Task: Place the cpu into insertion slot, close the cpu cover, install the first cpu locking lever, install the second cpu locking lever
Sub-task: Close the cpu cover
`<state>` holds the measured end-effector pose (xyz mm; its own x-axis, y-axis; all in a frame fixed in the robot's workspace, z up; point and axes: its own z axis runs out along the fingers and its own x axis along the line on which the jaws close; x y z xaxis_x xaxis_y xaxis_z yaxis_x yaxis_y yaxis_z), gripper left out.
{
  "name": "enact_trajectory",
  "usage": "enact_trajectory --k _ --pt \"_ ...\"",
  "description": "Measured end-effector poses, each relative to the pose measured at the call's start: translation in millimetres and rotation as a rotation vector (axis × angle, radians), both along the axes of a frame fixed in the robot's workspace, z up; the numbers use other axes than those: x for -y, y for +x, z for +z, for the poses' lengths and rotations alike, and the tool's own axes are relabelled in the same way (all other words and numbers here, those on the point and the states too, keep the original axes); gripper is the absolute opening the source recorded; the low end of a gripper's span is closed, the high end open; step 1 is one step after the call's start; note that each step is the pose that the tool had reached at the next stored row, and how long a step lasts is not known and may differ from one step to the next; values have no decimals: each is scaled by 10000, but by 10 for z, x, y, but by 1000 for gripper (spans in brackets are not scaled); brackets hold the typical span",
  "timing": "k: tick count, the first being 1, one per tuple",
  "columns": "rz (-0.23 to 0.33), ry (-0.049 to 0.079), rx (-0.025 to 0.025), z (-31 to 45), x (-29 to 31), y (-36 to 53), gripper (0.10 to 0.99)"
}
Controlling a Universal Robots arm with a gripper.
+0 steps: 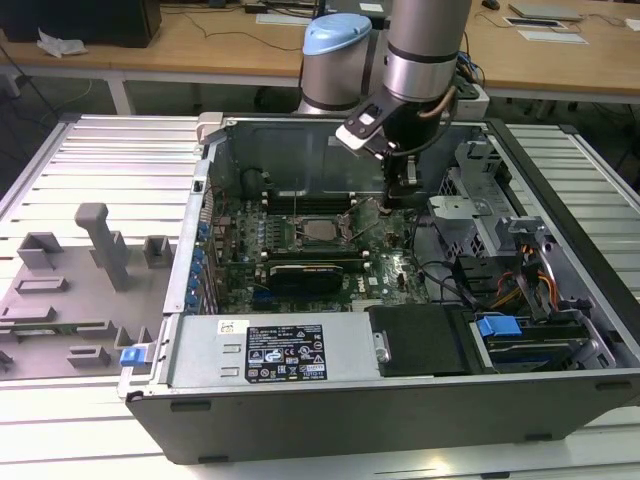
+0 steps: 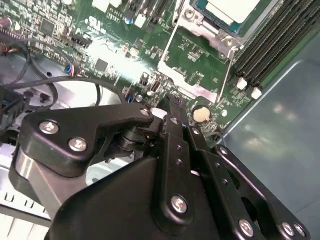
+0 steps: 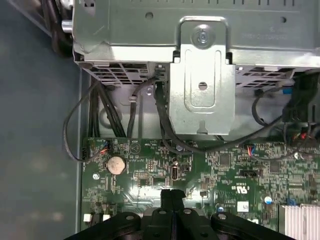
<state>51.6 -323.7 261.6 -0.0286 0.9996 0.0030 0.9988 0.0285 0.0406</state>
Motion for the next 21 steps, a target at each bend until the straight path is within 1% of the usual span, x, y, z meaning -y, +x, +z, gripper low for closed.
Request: enact_trajectory --k 5,9,13,14,15,16,17,18,20,21 --pt "69 1 -64 -90 -1 19 106" --pt "75 11 -76 -133 -13 22 106" --pt "76 10 -78 -138 -14 22 106" --pt "77 20 -152 -140 -14 23 106" --pt "75 71 -477 -142 -13 29 106" --pt "76 99 -641 -142 -12 33 106" --pt "77 124 -777 -143 -12 35 106" --pt "77 137 -832 -143 -12 35 106" --pt "75 134 -841 -144 -12 32 106" --pt "77 134 -839 -144 -16 8 106"
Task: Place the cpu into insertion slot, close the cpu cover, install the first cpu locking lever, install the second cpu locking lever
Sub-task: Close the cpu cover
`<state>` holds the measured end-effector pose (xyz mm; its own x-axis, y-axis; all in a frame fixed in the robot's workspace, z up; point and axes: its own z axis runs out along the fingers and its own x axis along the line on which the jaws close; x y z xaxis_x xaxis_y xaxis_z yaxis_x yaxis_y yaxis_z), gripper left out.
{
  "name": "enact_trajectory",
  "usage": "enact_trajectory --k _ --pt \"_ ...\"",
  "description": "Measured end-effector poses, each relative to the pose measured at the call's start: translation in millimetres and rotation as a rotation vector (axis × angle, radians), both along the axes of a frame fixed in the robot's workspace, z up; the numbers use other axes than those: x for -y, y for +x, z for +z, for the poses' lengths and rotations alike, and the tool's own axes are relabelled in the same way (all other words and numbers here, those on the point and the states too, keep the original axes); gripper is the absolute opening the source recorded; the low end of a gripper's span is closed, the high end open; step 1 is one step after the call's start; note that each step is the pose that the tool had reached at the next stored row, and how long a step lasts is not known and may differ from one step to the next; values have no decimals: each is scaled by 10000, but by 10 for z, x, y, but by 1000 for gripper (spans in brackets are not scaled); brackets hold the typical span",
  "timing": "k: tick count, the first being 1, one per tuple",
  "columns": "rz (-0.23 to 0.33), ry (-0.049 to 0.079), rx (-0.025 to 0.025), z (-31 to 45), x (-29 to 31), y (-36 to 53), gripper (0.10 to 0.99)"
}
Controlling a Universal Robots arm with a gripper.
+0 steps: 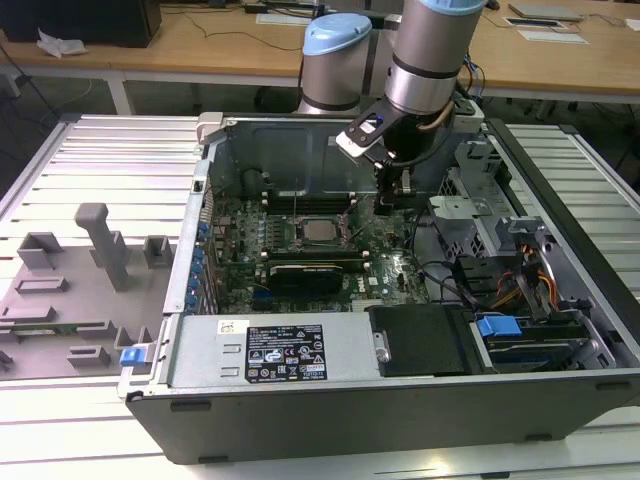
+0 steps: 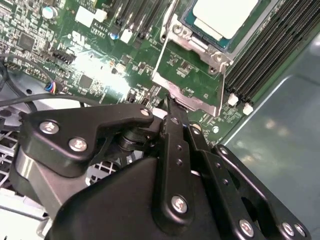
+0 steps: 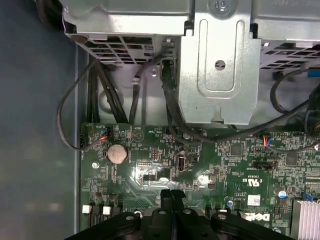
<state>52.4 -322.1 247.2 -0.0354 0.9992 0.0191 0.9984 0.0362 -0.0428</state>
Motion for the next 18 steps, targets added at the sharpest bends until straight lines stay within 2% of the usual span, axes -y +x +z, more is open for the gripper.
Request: enact_trajectory --k 6,13,15,18 --pt "-1 0 88 0 -30 -256 106" --pt "0 -1 135 0 -44 -480 106" --pt "-1 0 159 0 -45 -514 106" --pt "0 0 427 -13 -47 -643 106"
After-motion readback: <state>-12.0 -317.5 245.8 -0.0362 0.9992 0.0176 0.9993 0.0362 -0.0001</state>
